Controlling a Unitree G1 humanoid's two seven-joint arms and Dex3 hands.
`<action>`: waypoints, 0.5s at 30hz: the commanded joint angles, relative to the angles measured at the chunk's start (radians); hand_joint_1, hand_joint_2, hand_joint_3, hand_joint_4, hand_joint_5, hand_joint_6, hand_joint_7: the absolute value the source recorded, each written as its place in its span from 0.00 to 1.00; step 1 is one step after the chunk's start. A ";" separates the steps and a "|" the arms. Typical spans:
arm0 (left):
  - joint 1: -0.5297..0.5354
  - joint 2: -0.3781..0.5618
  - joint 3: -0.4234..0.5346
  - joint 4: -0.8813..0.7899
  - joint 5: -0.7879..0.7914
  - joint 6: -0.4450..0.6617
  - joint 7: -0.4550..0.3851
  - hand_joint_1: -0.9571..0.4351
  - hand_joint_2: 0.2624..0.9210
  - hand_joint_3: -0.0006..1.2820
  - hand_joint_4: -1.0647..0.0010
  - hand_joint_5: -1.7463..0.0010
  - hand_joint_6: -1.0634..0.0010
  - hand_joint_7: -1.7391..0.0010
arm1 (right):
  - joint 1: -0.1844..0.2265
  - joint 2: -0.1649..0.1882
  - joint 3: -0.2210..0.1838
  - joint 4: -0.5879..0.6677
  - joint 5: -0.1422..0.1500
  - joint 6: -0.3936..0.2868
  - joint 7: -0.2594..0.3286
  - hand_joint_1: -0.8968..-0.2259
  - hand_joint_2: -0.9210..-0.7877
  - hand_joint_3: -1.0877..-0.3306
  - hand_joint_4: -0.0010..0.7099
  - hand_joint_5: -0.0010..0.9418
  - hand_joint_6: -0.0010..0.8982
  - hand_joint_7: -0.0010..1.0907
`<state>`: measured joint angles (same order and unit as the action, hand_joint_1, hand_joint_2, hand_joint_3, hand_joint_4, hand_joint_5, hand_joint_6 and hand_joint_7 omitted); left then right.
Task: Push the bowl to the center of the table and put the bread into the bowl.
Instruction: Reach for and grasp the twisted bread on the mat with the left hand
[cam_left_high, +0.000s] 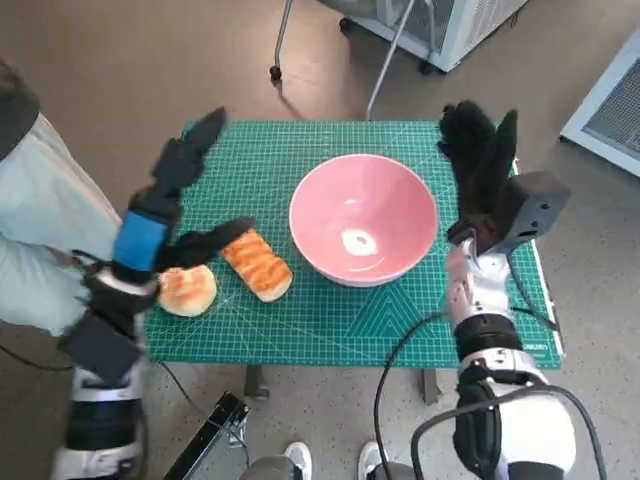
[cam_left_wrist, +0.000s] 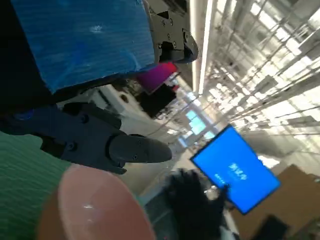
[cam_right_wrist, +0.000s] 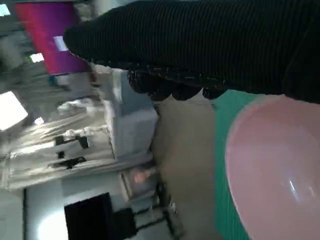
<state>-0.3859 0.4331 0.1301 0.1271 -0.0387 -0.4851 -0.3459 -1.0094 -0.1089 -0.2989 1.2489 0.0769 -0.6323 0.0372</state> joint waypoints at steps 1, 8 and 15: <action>-0.001 0.103 0.019 -0.007 0.024 0.019 -0.053 0.36 1.00 0.17 0.80 1.00 0.80 0.91 | 0.010 -0.003 0.051 -0.057 -0.028 -0.092 0.059 0.49 0.00 0.33 0.38 0.03 0.10 0.55; -0.030 0.239 -0.003 0.006 0.097 0.051 -0.125 0.37 1.00 0.11 0.80 1.00 0.75 0.96 | 0.075 -0.002 0.119 -0.257 0.042 -0.209 0.304 0.40 0.00 0.37 0.41 0.02 0.04 0.64; -0.075 0.315 -0.054 0.040 0.159 0.081 -0.193 0.38 1.00 0.05 0.81 1.00 0.73 0.97 | 0.150 0.000 0.167 -0.477 0.123 -0.205 0.431 0.31 0.00 0.36 0.39 0.01 0.00 0.72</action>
<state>-0.4265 0.7154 0.1053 0.1524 0.0910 -0.4155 -0.5055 -0.9169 -0.1103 -0.1482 0.8361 0.1661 -0.8495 0.4244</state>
